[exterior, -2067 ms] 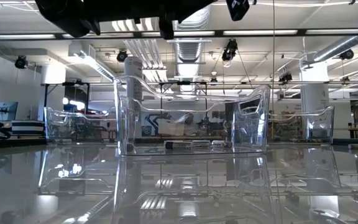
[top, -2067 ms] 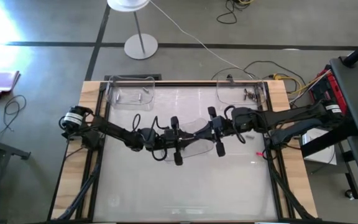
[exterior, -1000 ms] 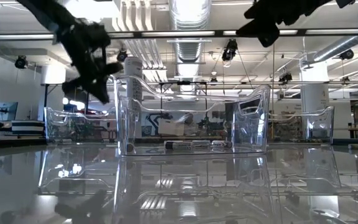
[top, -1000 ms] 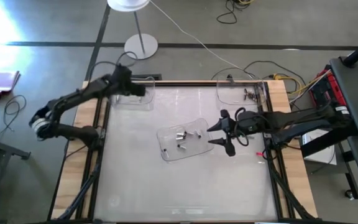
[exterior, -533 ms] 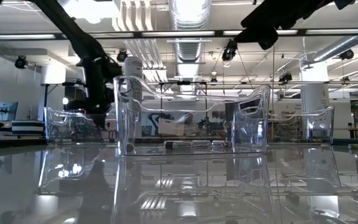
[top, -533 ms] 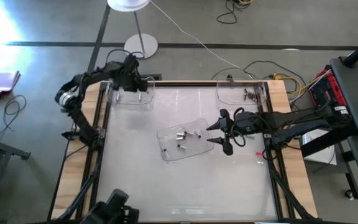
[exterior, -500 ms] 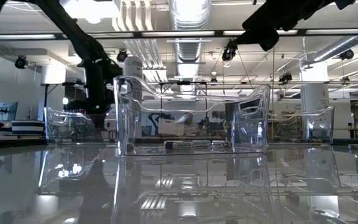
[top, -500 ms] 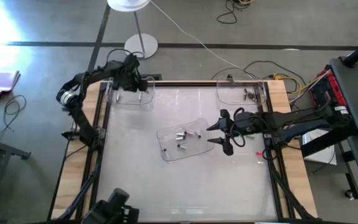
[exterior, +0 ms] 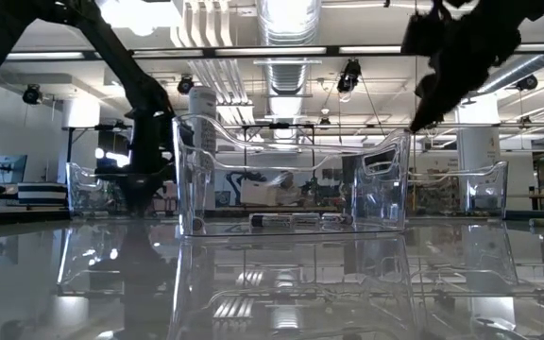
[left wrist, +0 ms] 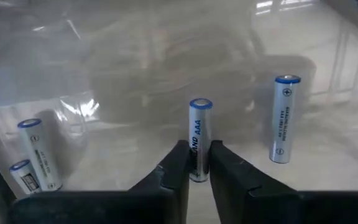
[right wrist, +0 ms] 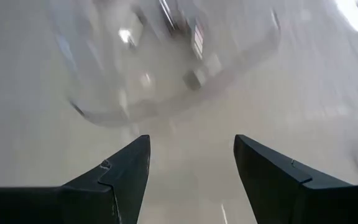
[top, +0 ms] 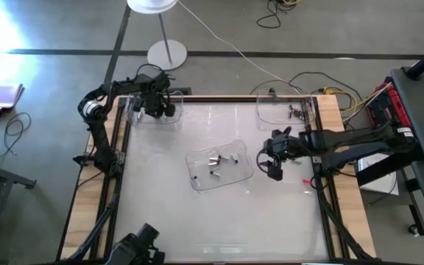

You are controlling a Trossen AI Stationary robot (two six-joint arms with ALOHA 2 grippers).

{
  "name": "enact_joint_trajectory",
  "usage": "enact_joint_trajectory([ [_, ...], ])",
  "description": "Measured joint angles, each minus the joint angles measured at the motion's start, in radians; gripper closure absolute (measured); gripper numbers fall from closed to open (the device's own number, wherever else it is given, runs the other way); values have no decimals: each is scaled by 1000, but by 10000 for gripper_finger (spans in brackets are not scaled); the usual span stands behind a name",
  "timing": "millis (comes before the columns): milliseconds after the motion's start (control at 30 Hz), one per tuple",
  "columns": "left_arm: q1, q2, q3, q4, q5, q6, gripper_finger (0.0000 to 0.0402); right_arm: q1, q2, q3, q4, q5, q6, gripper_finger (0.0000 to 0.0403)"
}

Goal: Sort batteries
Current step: Put the white battery into the top left transparent bin

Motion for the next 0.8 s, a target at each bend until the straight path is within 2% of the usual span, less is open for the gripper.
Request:
enact_joint_trajectory([
  [267, -28, -43, 12, -20, -61, 27, 293, -78, 61, -1, -284, 9, 62, 179],
  [467, -80, -186, 14, -37, -63, 76, 257, -87, 131, -7, -520, 6, 140, 179],
  [567, -116, -273, 12, -21, -70, 77, 250, -106, 188, -34, -562, 6, 161, 179],
  [800, -249, -452, 10, 69, -103, 79, 247, -209, 308, -43, -542, 1, 78, 179],
])
